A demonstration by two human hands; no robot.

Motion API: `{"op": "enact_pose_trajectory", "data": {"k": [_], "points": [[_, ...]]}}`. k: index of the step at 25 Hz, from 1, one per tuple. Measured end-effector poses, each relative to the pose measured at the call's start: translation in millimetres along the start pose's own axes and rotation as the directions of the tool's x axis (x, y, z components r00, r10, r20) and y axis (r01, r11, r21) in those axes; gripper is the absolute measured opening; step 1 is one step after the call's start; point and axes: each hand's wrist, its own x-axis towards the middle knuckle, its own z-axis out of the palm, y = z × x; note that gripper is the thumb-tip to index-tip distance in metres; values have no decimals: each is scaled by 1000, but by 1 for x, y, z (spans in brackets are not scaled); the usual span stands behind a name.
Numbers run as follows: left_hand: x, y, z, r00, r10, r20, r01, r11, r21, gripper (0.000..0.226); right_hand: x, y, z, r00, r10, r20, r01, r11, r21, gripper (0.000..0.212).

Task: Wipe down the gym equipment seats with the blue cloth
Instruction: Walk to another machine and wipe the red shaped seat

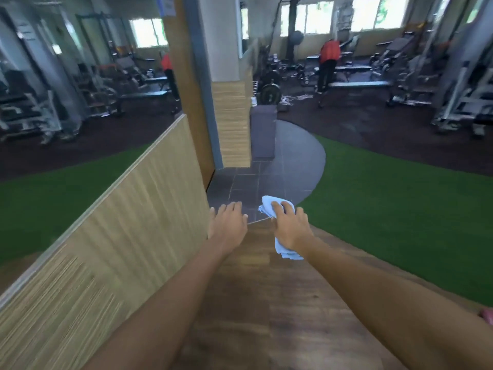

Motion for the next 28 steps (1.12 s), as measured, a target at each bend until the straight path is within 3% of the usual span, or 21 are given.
{"op": "enact_pose_trajectory", "data": {"k": [9,16,24,28], "points": [[226,105,40,962,262,81,-260,965,-32,44,150,145,-31,931,362,-53,-363,932,-9,49],[385,217,69,840,531,115,-525,848,-76,46,240,261,-57,808,567,-159,-572,820,15,42],[438,436,121,553,818,156,-807,573,-143,47,216,429,-93,516,801,-303,-828,557,61,48],[413,563,153,387,904,180,-886,419,-201,47,155,525,-108,291,889,-352,-933,346,102,51]]}}
